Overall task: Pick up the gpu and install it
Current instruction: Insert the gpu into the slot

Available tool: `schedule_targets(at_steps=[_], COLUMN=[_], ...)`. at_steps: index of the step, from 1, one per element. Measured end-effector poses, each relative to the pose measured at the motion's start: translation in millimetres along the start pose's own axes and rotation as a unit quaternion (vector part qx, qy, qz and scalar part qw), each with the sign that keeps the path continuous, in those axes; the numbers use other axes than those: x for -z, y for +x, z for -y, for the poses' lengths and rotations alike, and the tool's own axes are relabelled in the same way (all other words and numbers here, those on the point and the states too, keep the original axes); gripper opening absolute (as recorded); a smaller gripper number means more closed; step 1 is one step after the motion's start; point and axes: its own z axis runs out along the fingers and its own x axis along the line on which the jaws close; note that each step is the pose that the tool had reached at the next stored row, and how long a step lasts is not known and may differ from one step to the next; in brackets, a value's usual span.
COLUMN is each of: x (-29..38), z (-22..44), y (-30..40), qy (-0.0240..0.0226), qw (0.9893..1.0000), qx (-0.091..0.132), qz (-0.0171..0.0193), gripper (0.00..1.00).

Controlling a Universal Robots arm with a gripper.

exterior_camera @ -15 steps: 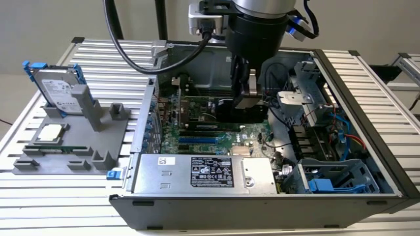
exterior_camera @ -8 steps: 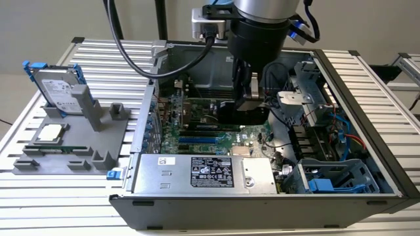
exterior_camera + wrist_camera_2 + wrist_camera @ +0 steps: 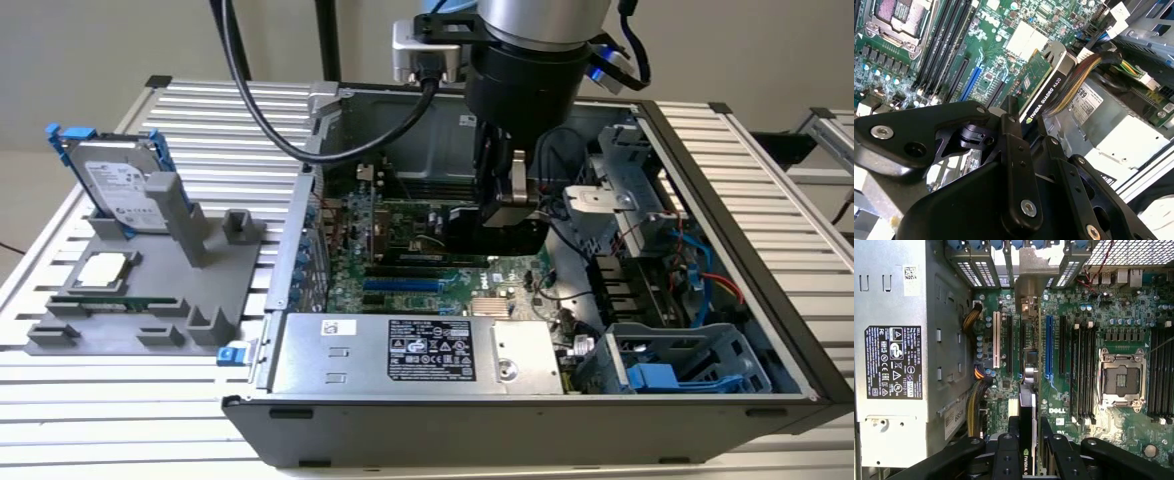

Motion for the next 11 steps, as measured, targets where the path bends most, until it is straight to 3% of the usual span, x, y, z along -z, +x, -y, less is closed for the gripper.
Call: schedule_targets(at_steps=[6, 11], x=[-0.1, -4.0], z=[0.0, 0.0], y=[0.0, -0.1], qy=[0.0, 0.0], qw=[1.0, 1.0], qx=[0.0, 0.0], qz=[-0.0001, 0.0], gripper=[0.0, 0.0])
